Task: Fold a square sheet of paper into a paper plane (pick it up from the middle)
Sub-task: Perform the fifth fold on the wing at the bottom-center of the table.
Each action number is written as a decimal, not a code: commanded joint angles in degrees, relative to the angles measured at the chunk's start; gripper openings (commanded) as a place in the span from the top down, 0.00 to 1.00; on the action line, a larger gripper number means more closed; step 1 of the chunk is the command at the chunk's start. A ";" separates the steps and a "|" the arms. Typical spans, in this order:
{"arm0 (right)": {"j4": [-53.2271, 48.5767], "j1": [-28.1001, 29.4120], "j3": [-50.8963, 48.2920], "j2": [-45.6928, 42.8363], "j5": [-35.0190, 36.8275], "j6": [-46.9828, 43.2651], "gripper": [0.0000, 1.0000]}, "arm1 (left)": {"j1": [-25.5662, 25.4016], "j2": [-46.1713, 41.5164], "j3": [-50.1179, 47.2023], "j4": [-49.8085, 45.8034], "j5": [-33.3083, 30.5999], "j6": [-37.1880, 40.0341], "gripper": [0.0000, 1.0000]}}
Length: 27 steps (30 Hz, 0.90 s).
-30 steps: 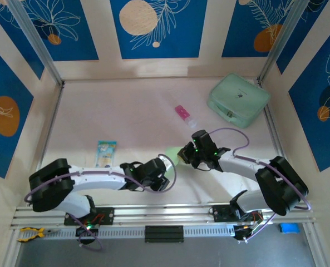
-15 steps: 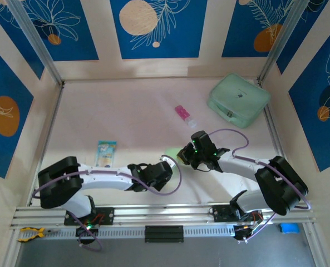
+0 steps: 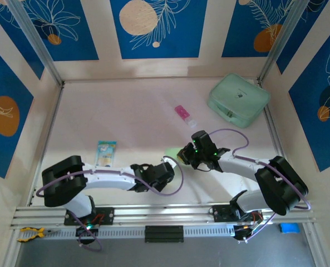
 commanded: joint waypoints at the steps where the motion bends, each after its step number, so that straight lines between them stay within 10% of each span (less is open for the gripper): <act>1: 0.18 -0.22 -0.87 -1.40 -1.09 -0.30 0.92 | -0.75 1.16 2.07 -2.45 -2.59 -0.23 0.66; 27: 0.08 0.24 -0.79 -1.75 -0.84 1.00 0.92 | -1.30 1.73 2.75 -4.54 -5.83 -1.34 0.82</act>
